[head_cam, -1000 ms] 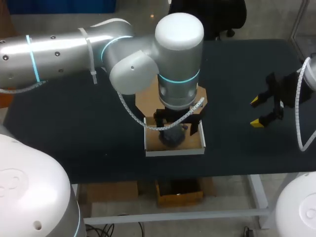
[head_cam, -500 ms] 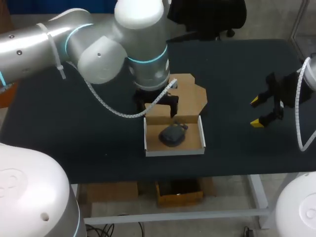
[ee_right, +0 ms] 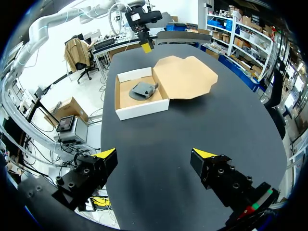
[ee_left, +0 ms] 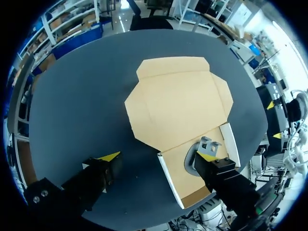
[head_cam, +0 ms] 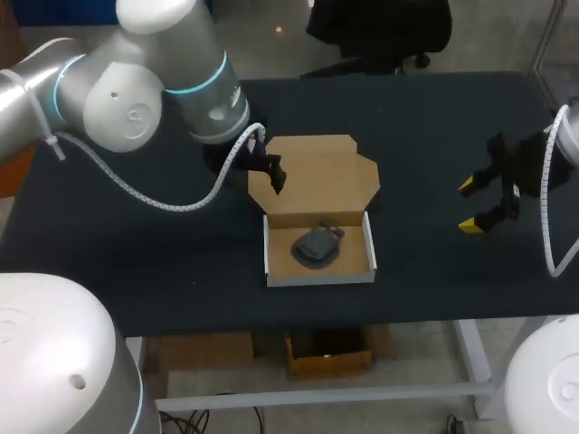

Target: Assemble the packaging by folding the flat box into shape, placing the metal phone stand inside, and closing the box properly

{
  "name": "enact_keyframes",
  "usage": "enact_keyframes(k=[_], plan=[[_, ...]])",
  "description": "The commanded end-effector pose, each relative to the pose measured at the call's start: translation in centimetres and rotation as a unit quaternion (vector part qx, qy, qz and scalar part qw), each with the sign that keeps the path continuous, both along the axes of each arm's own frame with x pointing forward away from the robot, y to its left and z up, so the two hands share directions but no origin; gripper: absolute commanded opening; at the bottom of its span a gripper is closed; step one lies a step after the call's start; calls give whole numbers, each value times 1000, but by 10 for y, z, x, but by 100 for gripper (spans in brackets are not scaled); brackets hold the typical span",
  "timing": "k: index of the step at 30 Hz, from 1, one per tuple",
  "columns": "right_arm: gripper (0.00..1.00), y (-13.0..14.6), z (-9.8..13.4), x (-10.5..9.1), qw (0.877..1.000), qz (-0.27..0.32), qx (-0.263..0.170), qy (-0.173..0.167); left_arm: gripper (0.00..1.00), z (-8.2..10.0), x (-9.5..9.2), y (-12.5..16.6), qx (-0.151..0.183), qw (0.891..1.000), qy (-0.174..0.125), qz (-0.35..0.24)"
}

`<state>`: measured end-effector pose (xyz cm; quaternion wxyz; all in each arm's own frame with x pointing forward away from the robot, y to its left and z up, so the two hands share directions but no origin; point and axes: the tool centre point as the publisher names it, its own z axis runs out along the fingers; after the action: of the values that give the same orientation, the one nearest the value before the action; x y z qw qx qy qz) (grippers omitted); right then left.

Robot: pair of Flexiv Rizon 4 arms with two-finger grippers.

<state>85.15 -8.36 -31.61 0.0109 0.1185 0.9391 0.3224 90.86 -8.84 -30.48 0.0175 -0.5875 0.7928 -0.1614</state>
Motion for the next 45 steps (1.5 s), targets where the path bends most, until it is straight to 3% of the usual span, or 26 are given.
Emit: enact_keyframes(k=[1,11,20,32,45], plan=[[100,-1,0,-1,1000,1,2,0,100,-7,7,12,-77,996,14,-31],[100,-1,0,-1,1000,1,2,0,100,-13,25,25,-148,985,20,-86],[100,-1,0,-1,1000,1,2,0,100,-24,36,19,-164,981,20,-101],[100,-1,0,-1,1000,1,2,0,100,-40,54,13,-219,969,8,-117],[100,-1,0,-1,1000,1,2,0,100,-41,55,11,-224,967,4,-119]])
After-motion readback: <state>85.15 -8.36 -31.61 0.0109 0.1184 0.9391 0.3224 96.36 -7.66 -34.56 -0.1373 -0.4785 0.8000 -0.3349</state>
